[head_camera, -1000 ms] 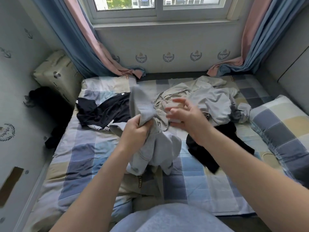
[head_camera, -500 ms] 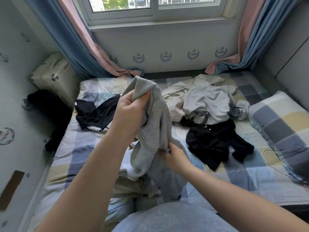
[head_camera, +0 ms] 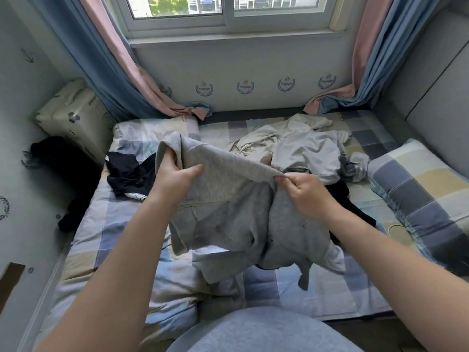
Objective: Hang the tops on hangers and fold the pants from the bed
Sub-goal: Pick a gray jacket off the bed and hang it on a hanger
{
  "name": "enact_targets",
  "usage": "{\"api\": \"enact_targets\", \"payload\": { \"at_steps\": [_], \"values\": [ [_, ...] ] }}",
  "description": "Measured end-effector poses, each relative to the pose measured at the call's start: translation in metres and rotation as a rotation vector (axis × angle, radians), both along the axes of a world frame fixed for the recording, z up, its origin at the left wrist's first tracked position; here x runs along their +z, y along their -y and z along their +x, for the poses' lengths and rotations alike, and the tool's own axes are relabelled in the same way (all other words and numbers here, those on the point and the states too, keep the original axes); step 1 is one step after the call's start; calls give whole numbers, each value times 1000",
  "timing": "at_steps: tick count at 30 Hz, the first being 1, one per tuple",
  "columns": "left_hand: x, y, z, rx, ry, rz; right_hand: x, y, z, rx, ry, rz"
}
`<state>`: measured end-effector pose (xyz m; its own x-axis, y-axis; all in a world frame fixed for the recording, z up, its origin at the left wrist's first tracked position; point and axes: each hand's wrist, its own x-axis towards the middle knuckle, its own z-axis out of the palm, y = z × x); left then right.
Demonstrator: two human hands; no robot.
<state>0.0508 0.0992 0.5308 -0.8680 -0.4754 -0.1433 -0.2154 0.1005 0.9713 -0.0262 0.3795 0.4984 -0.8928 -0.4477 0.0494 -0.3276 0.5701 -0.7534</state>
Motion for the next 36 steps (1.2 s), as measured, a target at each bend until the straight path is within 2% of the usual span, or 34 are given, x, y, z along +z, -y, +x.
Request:
{"api": "enact_targets", "payload": {
  "at_steps": [4, 6, 7, 8, 10, 11, 12, 14, 16, 20, 23, 27, 31, 34, 36],
  "values": [
    [-20, 4, -5, -50, 214, -120, 28, 10, -2, 6, 155, -226],
    [-25, -4, -6, -43, 418, -324, 36, 15, -1, -29, 235, -332],
    [-26, -14, -2, -10, 455, -445, 39, 18, -1, -62, 287, -391],
    [-25, -26, 4, 29, 377, -541, 42, 21, -1, -96, 339, -451],
    [-23, -51, 15, -8, 33, -593, 47, 27, -1, -149, 405, -552],
    [-22, -63, 21, -101, -48, -534, 50, 30, 0, -163, 416, -585],
    [-21, -75, 25, -246, -30, -463, 53, 33, 0, -166, 423, -612],
    [-28, -97, 29, -546, 166, -337, 60, 39, 0, -150, 443, -673],
    [-40, -117, 30, -624, 311, -219, 67, 43, 0, -128, 464, -714],
    [-59, -133, 25, -455, 197, -20, 71, 49, 2, -124, 459, -707],
    [-57, -119, 18, -209, 116, 193, 61, 38, 3, -95, 505, -718],
    [-55, -81, 3, 79, 168, 414, 29, 6, 6, -65, 538, -426],
    [-59, -65, -3, 249, 189, 578, -28, -16, 25, -89, 591, -191],
    [-61, -61, 2, 311, 186, 657, -69, -25, 47, -33, 736, -60],
    [-61, -58, 5, 330, 198, 718, -86, -23, 58, -79, 854, -35]
  ]
}}
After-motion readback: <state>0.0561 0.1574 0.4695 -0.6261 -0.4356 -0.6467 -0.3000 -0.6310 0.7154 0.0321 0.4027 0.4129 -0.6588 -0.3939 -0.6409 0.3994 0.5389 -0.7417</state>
